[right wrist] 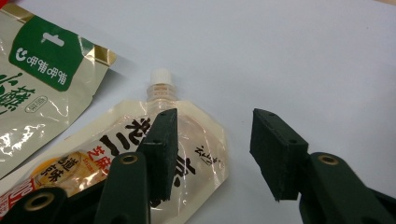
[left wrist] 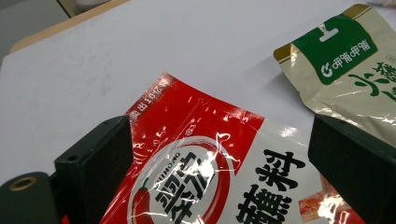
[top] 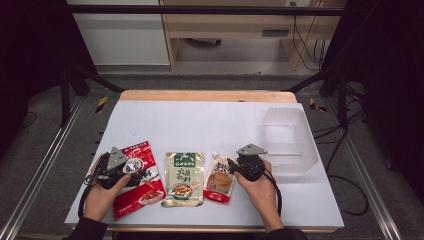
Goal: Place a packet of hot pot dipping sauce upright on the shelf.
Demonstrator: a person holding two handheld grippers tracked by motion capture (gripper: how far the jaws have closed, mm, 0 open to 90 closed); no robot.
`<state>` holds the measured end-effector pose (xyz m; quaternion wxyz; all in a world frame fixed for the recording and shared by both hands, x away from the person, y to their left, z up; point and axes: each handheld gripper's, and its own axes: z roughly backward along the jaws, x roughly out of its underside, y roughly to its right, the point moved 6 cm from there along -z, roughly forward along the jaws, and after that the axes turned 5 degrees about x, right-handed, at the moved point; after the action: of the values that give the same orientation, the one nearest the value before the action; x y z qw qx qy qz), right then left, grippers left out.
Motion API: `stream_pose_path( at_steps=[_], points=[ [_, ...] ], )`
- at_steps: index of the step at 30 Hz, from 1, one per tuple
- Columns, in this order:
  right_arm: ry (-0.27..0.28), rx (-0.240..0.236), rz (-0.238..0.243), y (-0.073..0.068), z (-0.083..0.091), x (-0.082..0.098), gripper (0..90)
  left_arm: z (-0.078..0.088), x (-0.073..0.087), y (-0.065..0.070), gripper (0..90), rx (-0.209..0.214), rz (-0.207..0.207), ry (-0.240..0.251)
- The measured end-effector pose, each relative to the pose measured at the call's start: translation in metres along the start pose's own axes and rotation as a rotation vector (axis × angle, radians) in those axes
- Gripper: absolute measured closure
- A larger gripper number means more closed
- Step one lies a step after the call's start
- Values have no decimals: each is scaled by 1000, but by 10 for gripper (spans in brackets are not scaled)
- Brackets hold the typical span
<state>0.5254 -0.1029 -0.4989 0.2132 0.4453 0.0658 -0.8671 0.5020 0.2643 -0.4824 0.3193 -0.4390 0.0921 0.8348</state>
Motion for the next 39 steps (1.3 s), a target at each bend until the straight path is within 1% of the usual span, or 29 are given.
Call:
stream_pose_path(
  at_steps=[1,3,6,7,9,12,16,17,21,23,26,28,29,30,31,34,35,36,37,38,39],
  points=[
    [-7,-10,-12,-1,-1,0,519,-1,0,0,69,2,-2,-3],
    [-16,-14,-13,-1,-5,1,513,-1,0,1,70,4,-5,-7],
    [-27,-33,-30,-3,-9,2,493,-2,-1,4,70,10,-9,-6],
    [-36,-33,-26,-2,-11,3,489,-2,-1,5,71,17,-12,-9],
    [-57,-33,-38,-1,-13,5,487,-3,-1,6,73,19,-17,-11],
    [-71,-45,-56,0,-15,7,486,-3,-1,6,73,24,-24,-18],
    [-92,-57,-65,1,-17,9,485,-4,-1,7,74,28,-26,-19],
    [-105,-68,-76,0,-18,11,492,-5,-2,8,74,32,-25,-17],
    [-103,-97,-74,-1,-17,12,563,-5,-2,10,75,40,-28,-19],
    [-109,-104,-62,-3,-15,12,620,-5,-2,10,75,44,-30,-21],
    [-103,-122,-51,-5,-13,13,722,-5,-2,11,76,50,-29,-19],
    [-91,-105,-42,-5,-8,12,805,-5,-2,12,77,56,-29,-19],
    [-91,-105,-42,-5,-8,12,805,-5,-2,12,77,56,-29,-19],
    [-79,-111,-43,-5,-6,11,832,-5,-2,13,77,60,-33,-21],
    [-77,-115,-40,-5,-4,10,854,-5,-2,13,79,66,-34,-24],
    [-70,-113,-15,-8,-1,10,878,-5,-3,17,80,79,-37,-25],
    [-50,-105,5,-9,5,6,886,-4,-3,20,81,91,-38,-22],
    [-31,-102,15,-9,9,3,889,-3,-4,22,81,99,-38,-19],
    [-11,-105,20,-9,14,0,891,-2,-4,24,81,108,-43,-17],
    [2,-107,13,-9,18,-3,893,-2,-5,25,81,113,-43,-15],
    [14,-111,13,-10,21,-6,895,-1,-6,26,82,119,-36,-6]
  ],
)
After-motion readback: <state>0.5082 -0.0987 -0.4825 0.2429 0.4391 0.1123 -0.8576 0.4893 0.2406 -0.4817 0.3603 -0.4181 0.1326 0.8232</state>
